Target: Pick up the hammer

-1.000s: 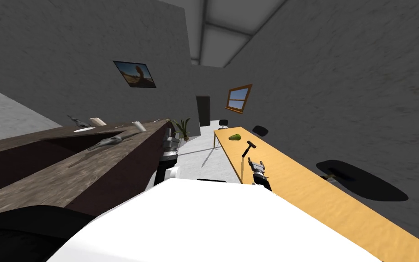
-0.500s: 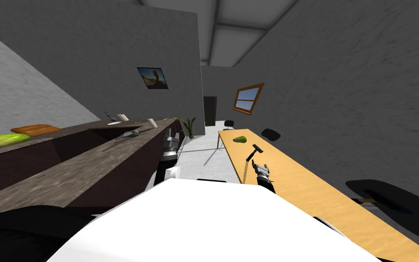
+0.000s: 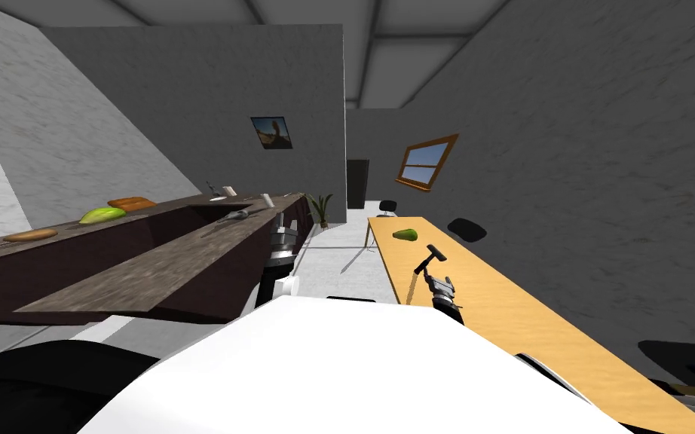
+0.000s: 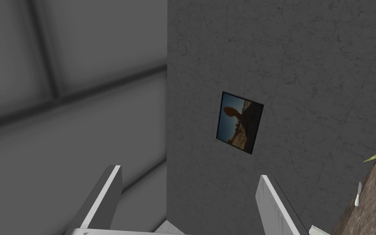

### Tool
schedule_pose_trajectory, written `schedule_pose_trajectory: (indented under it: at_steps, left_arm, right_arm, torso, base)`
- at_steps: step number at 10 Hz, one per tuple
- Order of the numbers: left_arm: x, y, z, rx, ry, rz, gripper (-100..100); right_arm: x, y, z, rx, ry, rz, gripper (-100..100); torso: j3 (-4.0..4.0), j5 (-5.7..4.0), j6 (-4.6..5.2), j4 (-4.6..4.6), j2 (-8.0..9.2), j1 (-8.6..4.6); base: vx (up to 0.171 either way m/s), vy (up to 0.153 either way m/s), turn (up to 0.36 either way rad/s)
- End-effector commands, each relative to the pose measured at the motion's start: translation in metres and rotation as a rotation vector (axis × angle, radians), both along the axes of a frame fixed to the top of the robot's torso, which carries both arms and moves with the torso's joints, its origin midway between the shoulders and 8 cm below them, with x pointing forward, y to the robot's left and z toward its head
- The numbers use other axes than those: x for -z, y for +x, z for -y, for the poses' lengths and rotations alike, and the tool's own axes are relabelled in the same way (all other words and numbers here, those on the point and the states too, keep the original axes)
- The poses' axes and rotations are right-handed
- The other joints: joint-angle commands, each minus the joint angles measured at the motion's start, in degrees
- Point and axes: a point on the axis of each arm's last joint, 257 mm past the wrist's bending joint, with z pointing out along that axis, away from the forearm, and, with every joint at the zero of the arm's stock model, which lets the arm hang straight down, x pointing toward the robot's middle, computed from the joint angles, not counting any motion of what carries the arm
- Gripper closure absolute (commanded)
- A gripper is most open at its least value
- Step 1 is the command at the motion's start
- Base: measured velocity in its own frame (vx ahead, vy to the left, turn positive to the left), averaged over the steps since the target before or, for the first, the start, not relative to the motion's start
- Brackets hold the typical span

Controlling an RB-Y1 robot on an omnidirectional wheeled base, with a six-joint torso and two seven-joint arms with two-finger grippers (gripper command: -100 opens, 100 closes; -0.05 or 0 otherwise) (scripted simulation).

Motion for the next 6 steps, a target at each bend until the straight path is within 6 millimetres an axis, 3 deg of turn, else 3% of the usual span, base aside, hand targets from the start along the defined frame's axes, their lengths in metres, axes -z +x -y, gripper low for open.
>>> schedule_pose_trajectory:
  at_steps: [1, 3, 5, 6]
  left_arm:
    - [0.0000, 0.0000, 0.0000, 0.000, 0.000, 0.000, 0]
    - [0.0000, 0.0000, 0.0000, 0.000, 0.000, 0.000, 0]
    - [0.0001, 0.0000, -0.0001, 0.000, 0.000, 0.000, 0]
    - [0.0001, 0.0000, -0.0001, 0.000, 0.000, 0.000, 0]
  right_arm:
    - [-0.0013, -0.0053, 0.0069, 0.009, 0.007, 0.009, -100]
    - [-0.0027, -0.0110, 0.0125, 0.014, 0.015, 0.020, -100]
    - [-0.0027, -0.0107, 0.0121, 0.013, 0.014, 0.021, -100]
    - [-0.0028, -0.0107, 0.0122, 0.013, 0.015, 0.021, 0]
  torso:
    - [0.00, 0.00, 0.00, 0.00, 0.00, 0.00]
    - [-0.03, -0.02, 0.01, -0.01, -0.05, -0.09]
    - [-0.04, -0.01, 0.06, -0.02, -0.07, -0.02]
    - [-0.03, 0.00, 0.05, -0.02, -0.05, 0.05]
  base:
    - [0.001, -0.032, 0.329]
    - [0.011, -0.043, 0.290]
    - [0.008, -0.014, 0.032]
    - [0.000, 0.000, 0.000]
